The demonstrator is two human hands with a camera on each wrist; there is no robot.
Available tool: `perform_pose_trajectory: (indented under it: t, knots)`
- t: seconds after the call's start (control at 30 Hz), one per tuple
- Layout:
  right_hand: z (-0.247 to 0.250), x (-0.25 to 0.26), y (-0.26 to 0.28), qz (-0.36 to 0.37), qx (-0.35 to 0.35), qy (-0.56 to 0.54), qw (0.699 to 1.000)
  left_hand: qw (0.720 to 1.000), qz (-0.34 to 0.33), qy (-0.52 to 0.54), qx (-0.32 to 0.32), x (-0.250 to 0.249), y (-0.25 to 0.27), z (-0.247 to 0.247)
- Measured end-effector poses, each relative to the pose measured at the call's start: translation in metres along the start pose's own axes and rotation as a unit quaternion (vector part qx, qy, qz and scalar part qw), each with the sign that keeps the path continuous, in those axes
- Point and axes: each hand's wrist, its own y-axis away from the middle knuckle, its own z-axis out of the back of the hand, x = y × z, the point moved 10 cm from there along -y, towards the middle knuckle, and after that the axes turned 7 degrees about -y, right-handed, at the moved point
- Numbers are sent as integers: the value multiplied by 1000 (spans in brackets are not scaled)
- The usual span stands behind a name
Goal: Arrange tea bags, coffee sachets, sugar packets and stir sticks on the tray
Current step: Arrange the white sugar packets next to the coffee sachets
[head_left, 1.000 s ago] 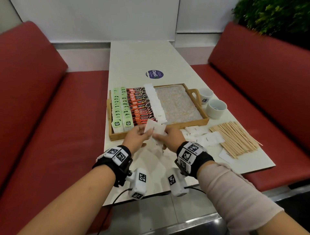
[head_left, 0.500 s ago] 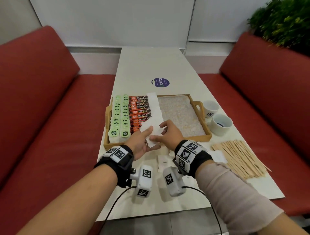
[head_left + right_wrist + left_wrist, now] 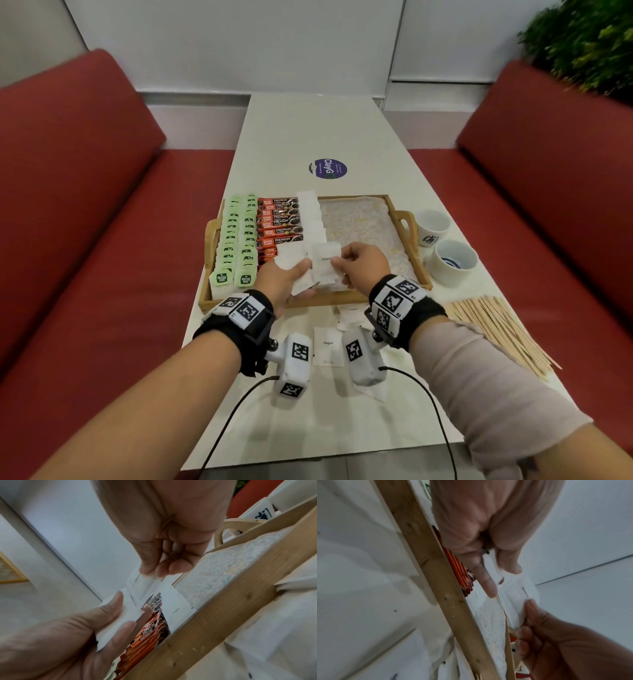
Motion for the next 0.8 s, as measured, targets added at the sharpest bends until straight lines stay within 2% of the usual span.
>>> perform_pose_trajectory:
  t: [0.17,0.33,0.53,0.8]
  knots:
    - [8,-20,-15,-69,-51,14,996,999,-12,18,-44,-6,-12,15]
    - [-6,-42,-31,-117,-31,51,991,997,-7,29,-65,-5,-17,27]
    - [-14,-42,-38,-128,-13,132,983,997,-3,37,-67,-5,-24,33]
    - [-27,-43,-46,-130,9,187,974,997,16,44,-57,-2,-29,34]
